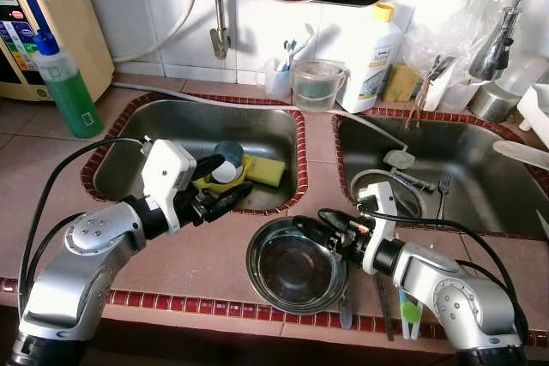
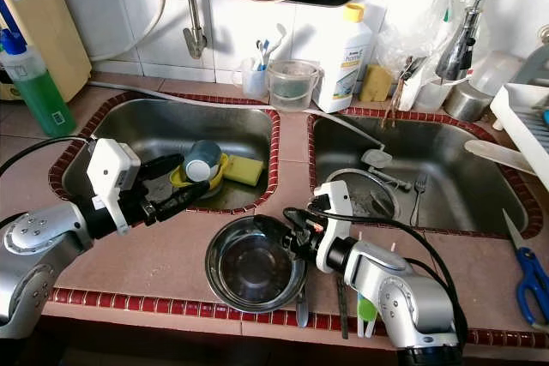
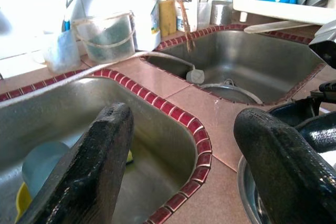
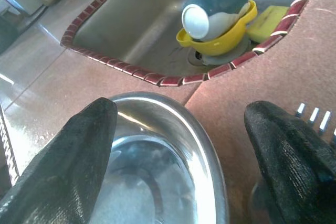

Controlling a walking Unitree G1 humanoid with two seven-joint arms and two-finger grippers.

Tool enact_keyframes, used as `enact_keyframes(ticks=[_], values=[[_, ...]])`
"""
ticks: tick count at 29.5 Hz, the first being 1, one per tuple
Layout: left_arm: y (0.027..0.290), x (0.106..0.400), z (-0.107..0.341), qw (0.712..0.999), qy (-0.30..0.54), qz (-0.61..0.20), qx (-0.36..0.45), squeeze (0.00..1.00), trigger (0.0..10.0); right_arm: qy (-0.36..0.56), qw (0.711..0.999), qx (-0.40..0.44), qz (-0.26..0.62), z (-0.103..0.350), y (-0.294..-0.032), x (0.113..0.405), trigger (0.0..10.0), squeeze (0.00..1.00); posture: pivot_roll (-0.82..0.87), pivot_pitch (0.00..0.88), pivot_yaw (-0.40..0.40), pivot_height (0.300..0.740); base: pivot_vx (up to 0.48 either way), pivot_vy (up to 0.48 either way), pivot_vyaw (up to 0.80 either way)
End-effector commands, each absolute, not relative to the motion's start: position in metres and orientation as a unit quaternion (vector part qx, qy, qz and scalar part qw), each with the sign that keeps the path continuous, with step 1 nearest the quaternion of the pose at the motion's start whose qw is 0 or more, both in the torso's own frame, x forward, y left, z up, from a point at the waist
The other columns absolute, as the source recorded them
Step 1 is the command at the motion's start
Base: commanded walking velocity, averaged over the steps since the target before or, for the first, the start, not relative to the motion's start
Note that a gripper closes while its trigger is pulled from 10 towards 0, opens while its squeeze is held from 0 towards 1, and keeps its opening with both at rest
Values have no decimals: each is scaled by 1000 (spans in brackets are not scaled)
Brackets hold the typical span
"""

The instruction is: Kitchen organization

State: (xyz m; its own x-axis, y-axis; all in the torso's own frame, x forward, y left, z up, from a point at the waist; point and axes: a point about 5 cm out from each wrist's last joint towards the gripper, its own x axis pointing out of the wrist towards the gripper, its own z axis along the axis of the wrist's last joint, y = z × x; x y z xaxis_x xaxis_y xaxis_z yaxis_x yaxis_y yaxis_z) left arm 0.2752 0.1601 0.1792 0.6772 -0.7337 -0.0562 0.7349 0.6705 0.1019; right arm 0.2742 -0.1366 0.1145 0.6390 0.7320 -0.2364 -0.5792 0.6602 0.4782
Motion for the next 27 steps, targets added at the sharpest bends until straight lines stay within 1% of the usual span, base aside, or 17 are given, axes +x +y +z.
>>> enact_keyframes(ticks=[1,5,9,10,11,12,15,16,18,19,20,21,27], values=[[158,273,181,913,1,-404,62,0,10000,220,883,193,367,113,-141,273,10000,0,-20,30,-22,740,0,0,0],[158,272,182,913,1,-403,61,0,10000,232,878,192,373,111,-142,272,10000,0,-20,33,-24,740,0,0,0],[158,272,182,913,1,-403,60,0,10000,239,879,170,377,109,-144,269,10000,0,-21,39,-24,740,0,0,0],[158,272,182,914,1,-402,59,0,10000,240,879,166,376,108,-145,269,4510,0,-22,42,-25,740,0,0,0],[158,272,182,914,1,-402,59,0,10000,240,880,164,375,108,-146,269,4510,0,-22,42,-25,740,0,0,0],[158,272,181,914,1,-401,59,0,10000,238,878,171,379,109,-147,269,0,0,-22,44,-25,740,0,0,0],[157,271,181,914,2,-401,58,0,10000,239,875,169,384,111,-147,267,0,0,-24,48,-25,740,0,0,0],[157,271,181,914,2,-401,57,0,10000,240,876,170,382,111,-148,268,667,0,-24,50,-26,740,0,0,0],[157,271,181,914,2,-401,57,0,10000,240,878,167,379,112,-149,269,706,0,-25,52,-25,740,0,0,0],[157,271,181,915,1,-400,56,0,10000,240,878,165,379,112,-149,269,392,0,-25,52,-25,740,0,0,0],[157,271,181,915,1,-400,56,0,10000,242,878,164,379,112,-150,269,1529,0,-25,52,-25,740,0,0,0],[157,271,181,915,2,-400,55,0,10000,241,878,165,380,112,-150,269,0,0,-26,55,-26,740,0,0,0],[157,271,182,915,1,-399,54,0,10000,245,876,164,382,112,-152,270,0,0,-27,57,-26,740,0,0,0]])
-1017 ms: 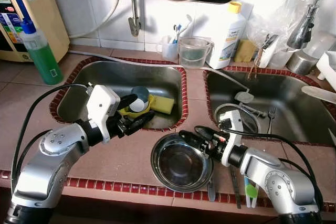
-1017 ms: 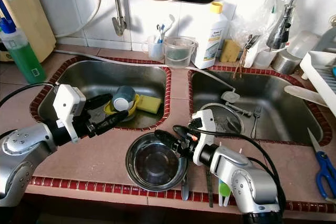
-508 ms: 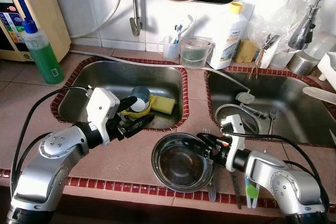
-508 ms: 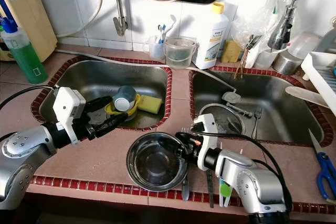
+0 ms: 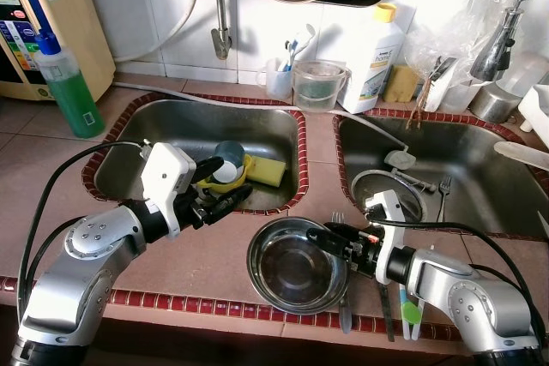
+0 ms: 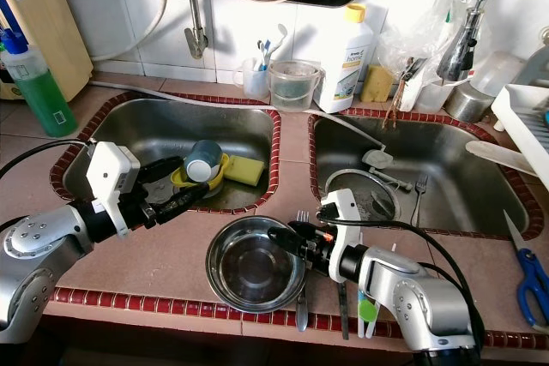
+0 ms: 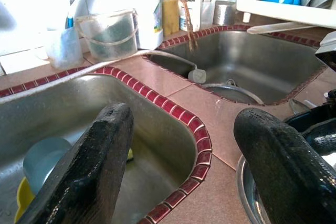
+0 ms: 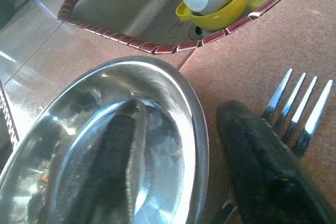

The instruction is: Kitchen organization

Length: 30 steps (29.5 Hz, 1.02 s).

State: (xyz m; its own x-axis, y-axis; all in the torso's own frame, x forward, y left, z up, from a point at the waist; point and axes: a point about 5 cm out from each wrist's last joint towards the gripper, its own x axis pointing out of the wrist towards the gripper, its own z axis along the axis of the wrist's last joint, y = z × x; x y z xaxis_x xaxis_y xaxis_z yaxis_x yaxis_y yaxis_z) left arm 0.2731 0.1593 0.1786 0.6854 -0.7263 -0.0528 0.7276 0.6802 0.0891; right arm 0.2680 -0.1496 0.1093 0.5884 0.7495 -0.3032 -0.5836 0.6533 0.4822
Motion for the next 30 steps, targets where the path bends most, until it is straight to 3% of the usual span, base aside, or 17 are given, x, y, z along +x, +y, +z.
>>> enact_keyframes(ticks=[1,30], values=[[157,271,182,915,1,-399,54,0,10000,246,876,165,381,112,-152,270,0,0,-27,57,-26,740,0,0,0],[156,271,181,913,3,-404,48,0,10000,213,898,178,342,117,-165,278,0,0,-36,54,-17,740,0,0,0]])
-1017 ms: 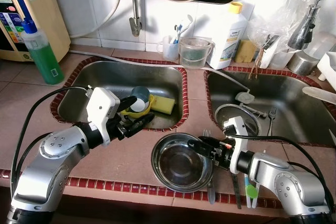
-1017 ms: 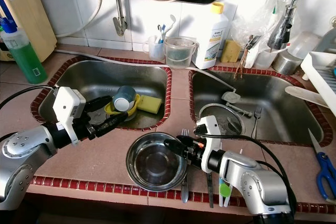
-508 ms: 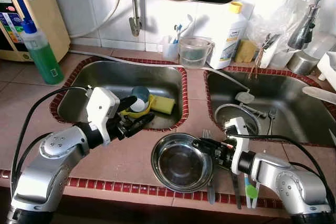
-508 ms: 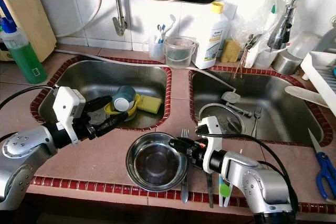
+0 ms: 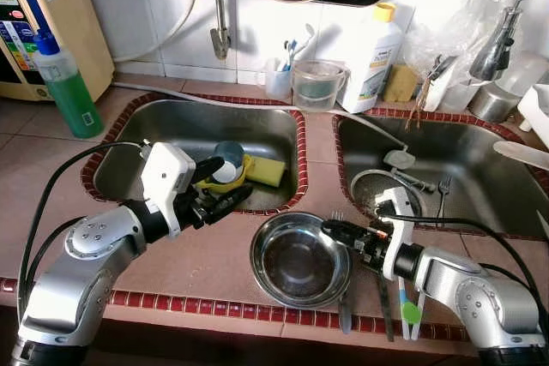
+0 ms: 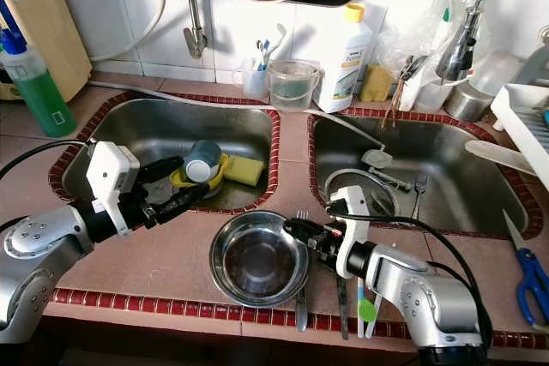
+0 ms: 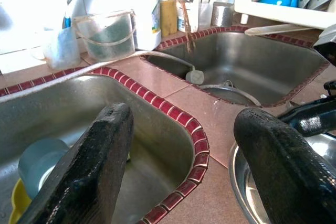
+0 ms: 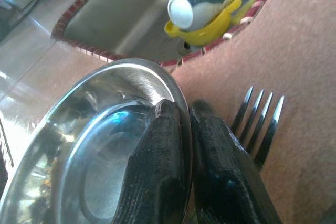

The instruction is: Kitchen organization

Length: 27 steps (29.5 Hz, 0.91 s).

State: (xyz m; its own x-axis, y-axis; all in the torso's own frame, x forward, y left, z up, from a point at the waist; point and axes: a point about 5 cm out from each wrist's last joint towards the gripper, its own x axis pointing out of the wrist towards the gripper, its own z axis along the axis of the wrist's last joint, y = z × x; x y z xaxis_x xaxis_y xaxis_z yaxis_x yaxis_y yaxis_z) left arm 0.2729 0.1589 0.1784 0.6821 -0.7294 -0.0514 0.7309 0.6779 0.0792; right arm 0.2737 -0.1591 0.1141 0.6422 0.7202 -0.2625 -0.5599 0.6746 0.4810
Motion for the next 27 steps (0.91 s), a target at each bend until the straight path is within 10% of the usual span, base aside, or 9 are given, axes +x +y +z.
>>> enact_keyframes(ticks=[1,24,26,27], values=[[155,270,181,913,4,-406,45,0,10000,205,902,179,335,118,-166,279,0,0,-37,53,-18,740,0,0,0],[151,255,162,885,57,-459,55,0,10000,108,934,199,275,142,-184,302,0,0,-39,45,-1,740,0,0,0],[151,255,161,884,58,-460,58,0,10000,88,940,202,259,148,-191,307,4431,0,-36,48,2,740,0,0,0],[151,255,161,884,58,-460,58,0,10000,82,942,201,255,150,-192,308,4902,0,-37,48,3,740,0,0,0]])
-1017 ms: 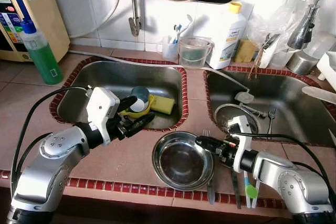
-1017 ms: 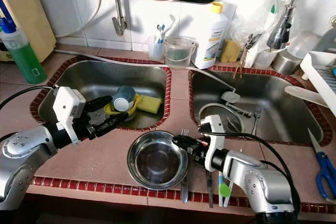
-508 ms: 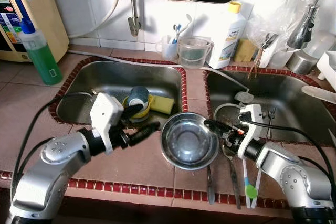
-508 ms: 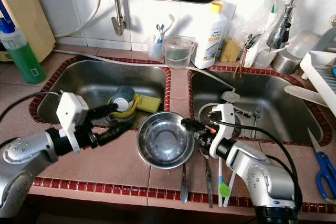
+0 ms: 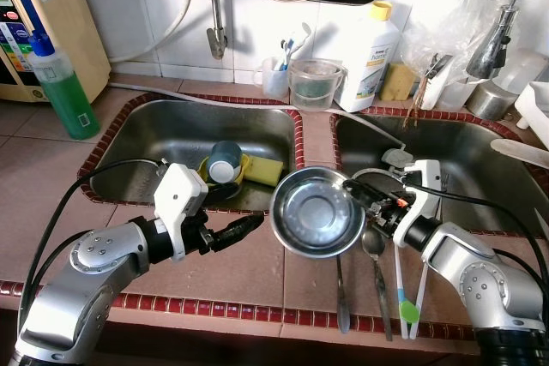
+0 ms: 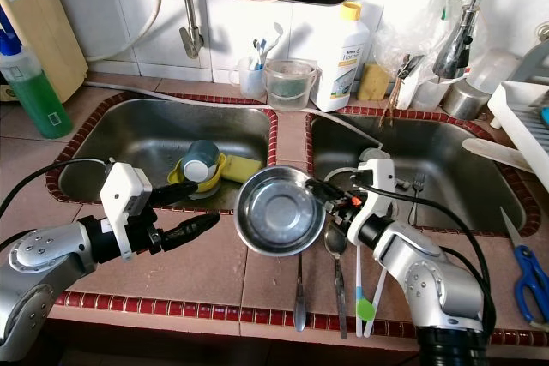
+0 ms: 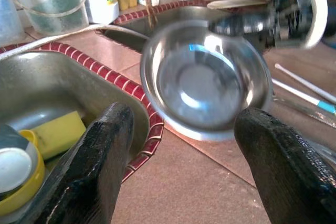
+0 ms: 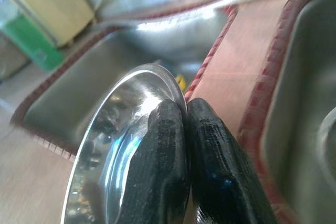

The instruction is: Kitchen organization

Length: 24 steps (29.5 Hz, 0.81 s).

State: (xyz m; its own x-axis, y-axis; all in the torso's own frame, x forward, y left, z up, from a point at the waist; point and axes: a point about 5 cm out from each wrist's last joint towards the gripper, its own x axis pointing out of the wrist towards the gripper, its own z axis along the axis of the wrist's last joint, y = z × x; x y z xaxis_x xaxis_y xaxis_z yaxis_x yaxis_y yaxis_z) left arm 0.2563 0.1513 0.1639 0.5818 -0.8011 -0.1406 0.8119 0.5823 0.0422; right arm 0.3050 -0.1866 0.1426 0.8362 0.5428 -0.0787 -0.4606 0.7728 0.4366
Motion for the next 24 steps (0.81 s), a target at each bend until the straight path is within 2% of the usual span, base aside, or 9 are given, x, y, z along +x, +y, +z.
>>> enact_keyframes(ticks=[1,2,3,11,17,24], values=[[151,255,161,884,59,-460,58,0,10000,79,944,199,251,151,-194,309,7451,0,-36,49,4,740,0,0,0],[151,254,161,884,59,-460,57,0,10000,73,946,196,246,153,-195,311,9765,0,-34,48,4,740,0,0,0],[151,254,161,884,59,-460,57,0,10000,69,947,195,246,154,-195,312,10000,0,-34,48,5,740,0,0,0],[149,255,163,886,56,-457,54,0,10000,31,955,171,239,162,-197,320,10000,0,-34,49,11,740,0,0,0],[147,261,164,899,52,-433,40,0,10000,5,970,116,212,170,-204,334,10000,0,-34,49,17,740,0,0,0],[147,269,166,915,43,-399,36,0,10000,-20,976,92,197,177,-206,347,10000,0,-28,43,14,740,0,0,0]])
